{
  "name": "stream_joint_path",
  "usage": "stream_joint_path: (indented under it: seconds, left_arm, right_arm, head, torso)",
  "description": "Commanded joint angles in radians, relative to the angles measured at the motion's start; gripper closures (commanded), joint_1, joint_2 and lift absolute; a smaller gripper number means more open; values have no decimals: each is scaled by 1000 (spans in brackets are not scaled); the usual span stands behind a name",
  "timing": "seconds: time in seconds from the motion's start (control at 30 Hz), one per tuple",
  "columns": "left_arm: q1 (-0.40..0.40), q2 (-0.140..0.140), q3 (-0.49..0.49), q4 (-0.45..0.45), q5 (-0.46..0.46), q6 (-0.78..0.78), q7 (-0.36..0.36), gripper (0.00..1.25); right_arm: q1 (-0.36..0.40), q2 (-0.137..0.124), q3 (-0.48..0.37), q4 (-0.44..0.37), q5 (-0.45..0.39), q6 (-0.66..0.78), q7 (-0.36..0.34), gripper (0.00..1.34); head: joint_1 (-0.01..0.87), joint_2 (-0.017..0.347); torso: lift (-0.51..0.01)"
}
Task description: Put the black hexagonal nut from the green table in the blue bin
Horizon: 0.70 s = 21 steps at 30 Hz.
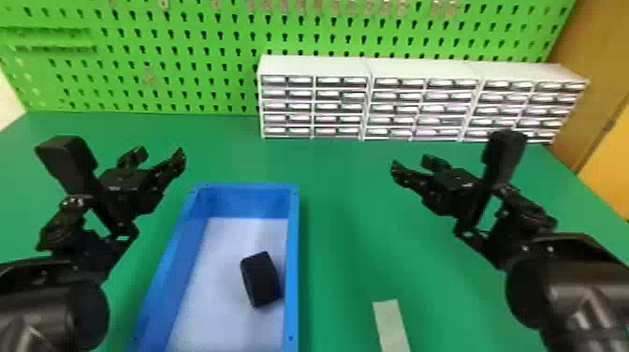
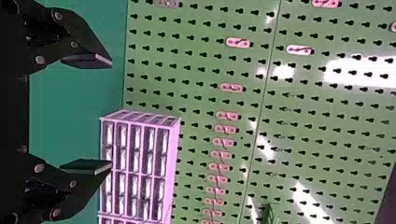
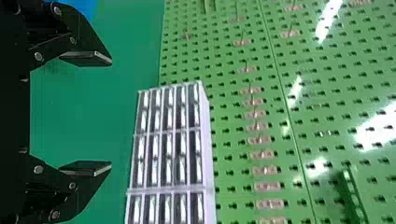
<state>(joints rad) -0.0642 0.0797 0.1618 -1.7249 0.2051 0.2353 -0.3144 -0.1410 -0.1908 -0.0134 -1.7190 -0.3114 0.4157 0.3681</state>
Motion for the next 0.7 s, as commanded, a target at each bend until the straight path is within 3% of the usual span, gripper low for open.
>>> stream_joint_path:
  seconds: [0.0,0.67]
  left_arm:
    - [1,0,4,-4,0,-1,0,486]
    - [0,0,18,-7,7,-1,0,486]
  right_arm:
    - [28,14,-59,-19,6,0,0,473]
    - [100,67,-290,-51,-5,-3,0,473]
  head:
    - [691,9]
    - [691,9]
  torso:
    - [-97]
    - [-97]
